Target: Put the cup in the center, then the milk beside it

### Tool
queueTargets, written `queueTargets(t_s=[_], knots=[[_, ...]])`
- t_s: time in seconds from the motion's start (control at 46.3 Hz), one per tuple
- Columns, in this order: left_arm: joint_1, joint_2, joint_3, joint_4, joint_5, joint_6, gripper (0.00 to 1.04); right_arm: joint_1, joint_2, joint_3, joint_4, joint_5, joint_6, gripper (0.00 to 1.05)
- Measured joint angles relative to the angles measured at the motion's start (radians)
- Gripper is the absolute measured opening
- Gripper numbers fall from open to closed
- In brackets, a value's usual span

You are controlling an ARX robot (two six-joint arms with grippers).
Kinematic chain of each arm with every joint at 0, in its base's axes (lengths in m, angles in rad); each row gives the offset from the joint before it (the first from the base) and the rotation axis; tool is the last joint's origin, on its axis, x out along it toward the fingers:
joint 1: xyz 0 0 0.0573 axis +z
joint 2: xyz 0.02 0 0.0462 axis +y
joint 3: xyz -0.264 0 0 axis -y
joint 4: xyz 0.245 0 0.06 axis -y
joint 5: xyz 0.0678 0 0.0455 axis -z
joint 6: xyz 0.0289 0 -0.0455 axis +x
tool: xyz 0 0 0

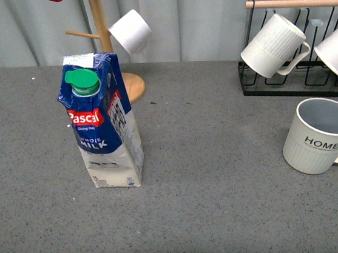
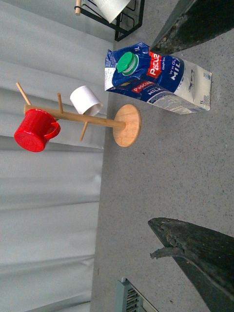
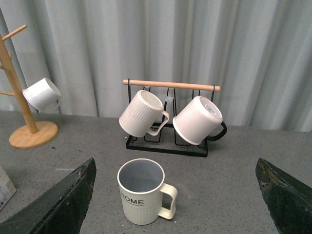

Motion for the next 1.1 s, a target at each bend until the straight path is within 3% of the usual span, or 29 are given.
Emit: queueTargets(t_s=[1.101], knots=[[0.000, 0.000, 0.000, 0.000, 0.000, 0.000, 0.98, 0.000, 0.000, 0.000, 0.000, 0.000, 0.000, 0.96]])
